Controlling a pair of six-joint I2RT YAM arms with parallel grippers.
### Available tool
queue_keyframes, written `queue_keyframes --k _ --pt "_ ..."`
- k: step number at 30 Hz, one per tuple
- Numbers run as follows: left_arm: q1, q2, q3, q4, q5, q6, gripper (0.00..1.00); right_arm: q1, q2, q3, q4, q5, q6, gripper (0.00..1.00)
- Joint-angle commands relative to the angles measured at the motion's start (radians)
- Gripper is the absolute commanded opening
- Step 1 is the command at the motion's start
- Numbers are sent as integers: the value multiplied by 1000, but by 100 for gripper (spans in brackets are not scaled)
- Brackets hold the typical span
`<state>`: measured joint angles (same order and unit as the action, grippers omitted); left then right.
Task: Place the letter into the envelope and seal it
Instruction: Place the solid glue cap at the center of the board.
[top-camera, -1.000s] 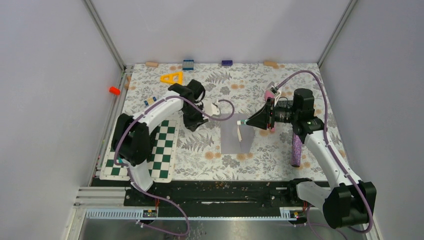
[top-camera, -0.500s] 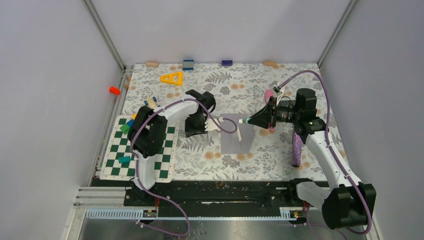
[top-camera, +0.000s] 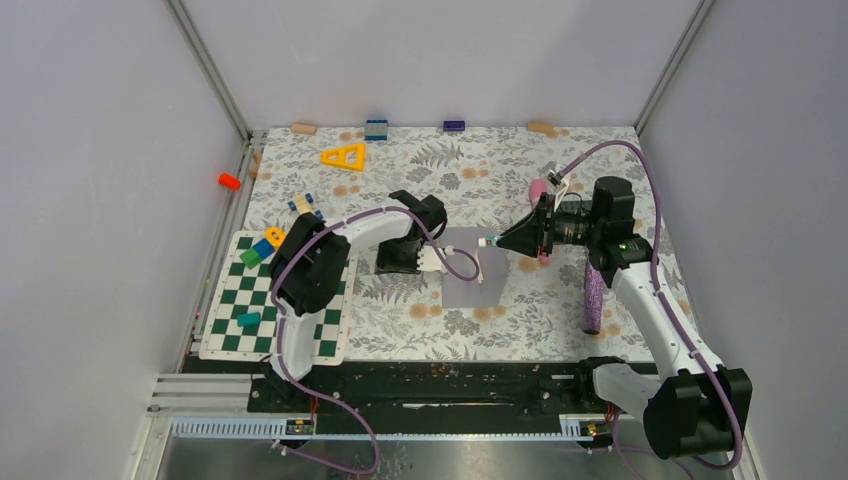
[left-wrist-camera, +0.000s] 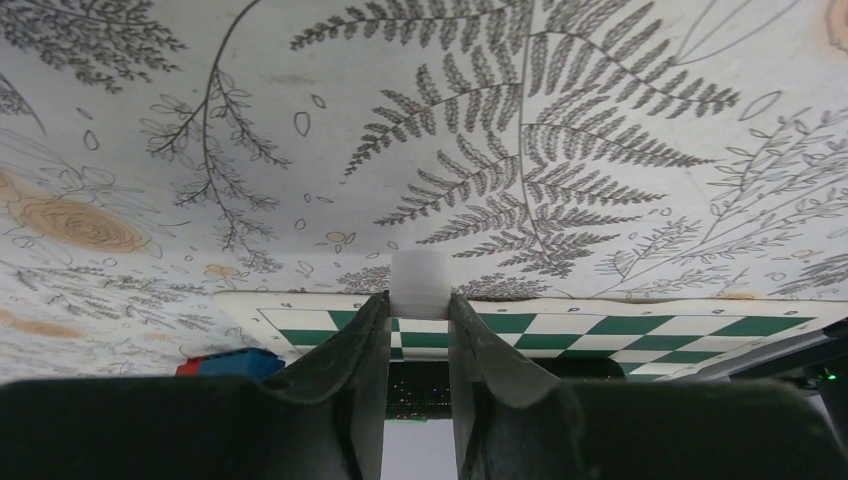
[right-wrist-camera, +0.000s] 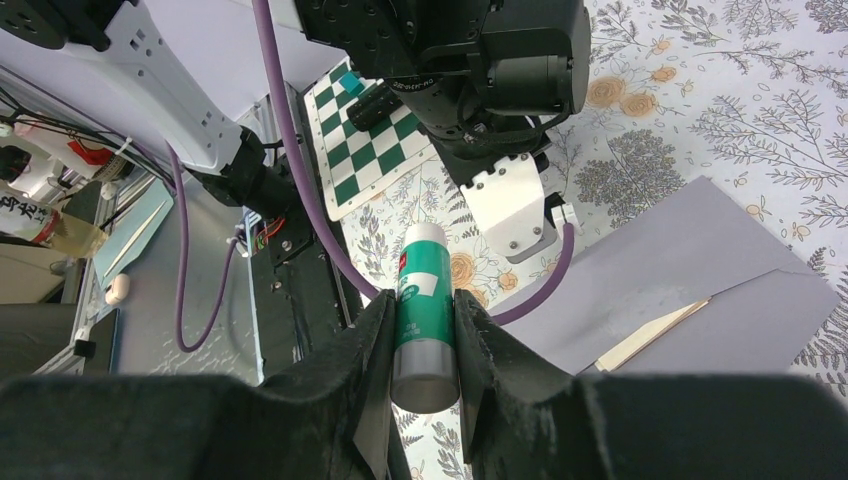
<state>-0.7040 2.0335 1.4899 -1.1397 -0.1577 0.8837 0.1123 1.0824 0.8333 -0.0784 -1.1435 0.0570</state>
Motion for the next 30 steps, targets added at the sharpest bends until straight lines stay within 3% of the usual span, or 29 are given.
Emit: queue_keyframes --k 1,11,23,30 --pt "-12 13 -9 16 -79 -14 15 -8 -24 28 10 -21 -10 0" --pt "-32 27 -29 30 -127 -15 19 -7 -20 28 11 -24 -9 0" --pt "-42 36 -29 33 -119 -22 32 -10 -20 26 11 -27 -10 0" --pt "-43 23 -20 34 -106 -23 46 -11 -18 27 11 -27 -9 0"
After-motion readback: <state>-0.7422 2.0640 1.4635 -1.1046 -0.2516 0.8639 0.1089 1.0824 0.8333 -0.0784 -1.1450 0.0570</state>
